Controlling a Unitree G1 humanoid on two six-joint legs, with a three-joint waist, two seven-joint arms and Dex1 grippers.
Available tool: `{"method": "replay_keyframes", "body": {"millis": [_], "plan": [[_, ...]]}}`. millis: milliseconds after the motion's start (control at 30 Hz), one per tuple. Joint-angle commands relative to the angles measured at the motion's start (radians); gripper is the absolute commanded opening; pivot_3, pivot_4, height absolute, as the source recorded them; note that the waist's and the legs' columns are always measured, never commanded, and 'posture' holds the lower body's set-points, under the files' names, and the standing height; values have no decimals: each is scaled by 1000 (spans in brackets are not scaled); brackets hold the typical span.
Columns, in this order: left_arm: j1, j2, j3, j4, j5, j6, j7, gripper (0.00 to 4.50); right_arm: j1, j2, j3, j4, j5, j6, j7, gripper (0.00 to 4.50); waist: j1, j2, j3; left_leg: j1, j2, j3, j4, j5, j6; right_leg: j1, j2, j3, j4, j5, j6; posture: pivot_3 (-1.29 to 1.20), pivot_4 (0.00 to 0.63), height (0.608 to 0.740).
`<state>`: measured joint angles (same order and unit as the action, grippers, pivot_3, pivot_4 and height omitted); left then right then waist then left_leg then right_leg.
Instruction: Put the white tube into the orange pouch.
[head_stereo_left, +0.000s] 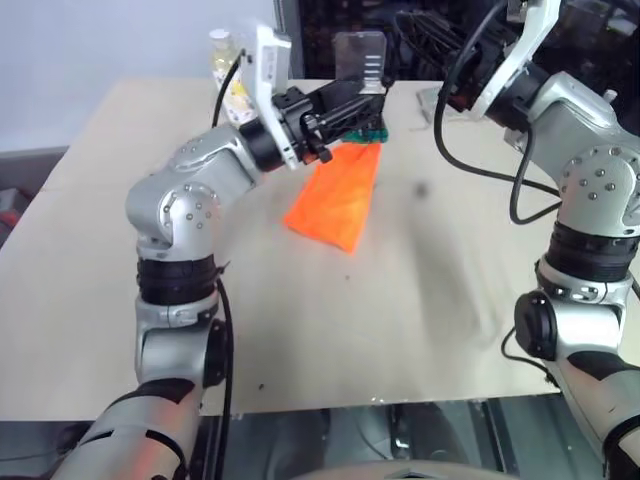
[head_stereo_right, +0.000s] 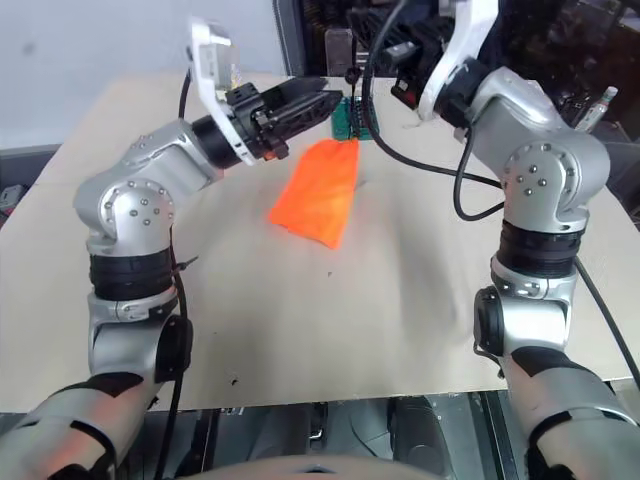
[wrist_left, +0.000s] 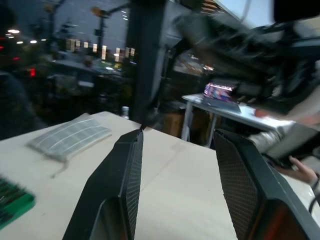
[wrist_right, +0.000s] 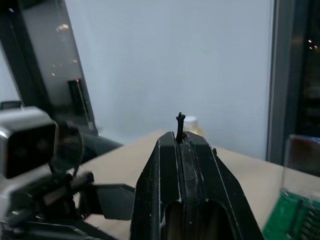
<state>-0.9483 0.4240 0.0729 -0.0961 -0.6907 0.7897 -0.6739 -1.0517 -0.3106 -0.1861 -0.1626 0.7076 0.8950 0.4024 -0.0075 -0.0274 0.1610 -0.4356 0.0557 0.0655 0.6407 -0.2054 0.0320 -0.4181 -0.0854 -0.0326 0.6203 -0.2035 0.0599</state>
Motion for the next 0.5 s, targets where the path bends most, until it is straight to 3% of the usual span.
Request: {"method": "replay_keyframes", "body": {"millis": [33,300,500], "plan": [[-60,15,-35,19,51,-52,-32,2265,-12,-7,1,-76,28,6,-14,0,-4,0,0,0,0,0,0,0,0,0,0,0,0,0,0,0,150,740],[-159,-36,-83,163,188,-183,-15,2265,-12,-7,15,-127,42,35,-51,0,-3,0,0,0,0,0,0,0,0,0,0,0,0,0,0,0,150,740],[-166,-48,-53,152,181,-182,-17,2265,-7,-10,14,-123,38,29,-69,0,-4,0,0,0,0,0,0,0,0,0,0,0,-1,0,0,0,150,740]]}}
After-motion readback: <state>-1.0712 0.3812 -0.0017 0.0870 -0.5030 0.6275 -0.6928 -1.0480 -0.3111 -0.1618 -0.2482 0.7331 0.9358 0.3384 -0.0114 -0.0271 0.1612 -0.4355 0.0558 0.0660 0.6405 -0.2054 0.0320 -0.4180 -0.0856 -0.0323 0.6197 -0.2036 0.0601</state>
